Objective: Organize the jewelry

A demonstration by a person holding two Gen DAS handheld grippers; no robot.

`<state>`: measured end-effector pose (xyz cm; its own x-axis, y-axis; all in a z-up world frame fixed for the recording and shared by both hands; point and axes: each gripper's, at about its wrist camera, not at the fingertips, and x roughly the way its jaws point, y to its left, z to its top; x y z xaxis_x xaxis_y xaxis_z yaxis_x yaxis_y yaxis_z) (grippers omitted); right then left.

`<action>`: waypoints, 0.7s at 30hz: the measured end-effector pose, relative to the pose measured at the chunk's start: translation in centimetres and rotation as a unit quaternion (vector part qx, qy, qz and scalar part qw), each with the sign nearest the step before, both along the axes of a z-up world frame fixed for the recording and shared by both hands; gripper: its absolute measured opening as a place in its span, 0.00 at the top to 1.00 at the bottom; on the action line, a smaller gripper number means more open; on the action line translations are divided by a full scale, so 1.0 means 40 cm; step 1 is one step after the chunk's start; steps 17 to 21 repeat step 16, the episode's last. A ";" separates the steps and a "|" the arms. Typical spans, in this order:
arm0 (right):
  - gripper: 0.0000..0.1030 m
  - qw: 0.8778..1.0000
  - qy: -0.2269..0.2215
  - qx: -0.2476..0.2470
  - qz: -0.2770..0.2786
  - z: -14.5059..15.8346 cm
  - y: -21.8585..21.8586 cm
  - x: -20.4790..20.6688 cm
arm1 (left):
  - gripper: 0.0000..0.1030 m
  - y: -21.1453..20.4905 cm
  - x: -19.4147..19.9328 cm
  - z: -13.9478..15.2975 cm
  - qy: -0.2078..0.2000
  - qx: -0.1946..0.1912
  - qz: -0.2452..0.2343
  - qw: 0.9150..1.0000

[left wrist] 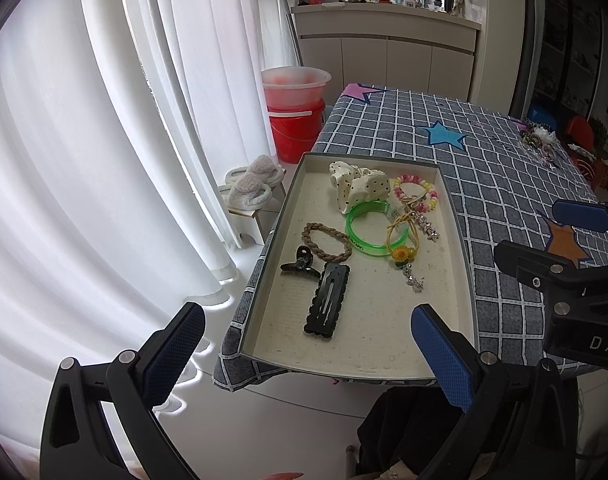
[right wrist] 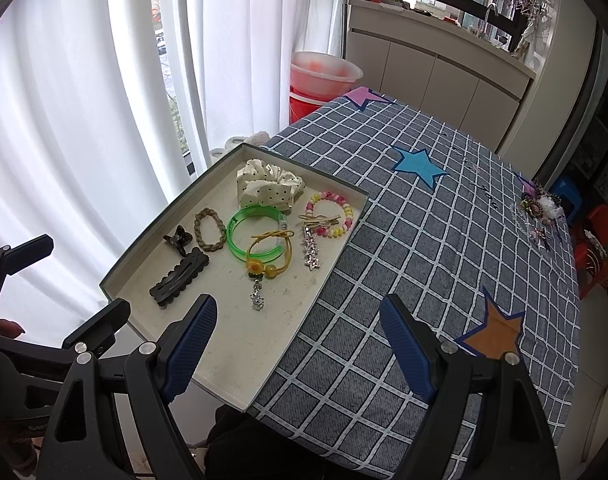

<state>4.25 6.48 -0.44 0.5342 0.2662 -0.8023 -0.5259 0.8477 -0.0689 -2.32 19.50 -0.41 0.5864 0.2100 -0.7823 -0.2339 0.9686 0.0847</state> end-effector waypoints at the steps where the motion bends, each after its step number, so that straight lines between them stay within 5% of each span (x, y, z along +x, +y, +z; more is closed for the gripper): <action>1: 0.17 1.000 0.000 0.000 0.000 0.000 0.000 0.000 | 0.00 0.001 0.000 0.000 0.000 -0.001 0.001 1.000; 21: 0.17 1.000 0.002 -0.001 0.005 -0.006 0.002 -0.003 | 0.00 0.005 0.002 -0.007 0.001 -0.007 0.001 1.000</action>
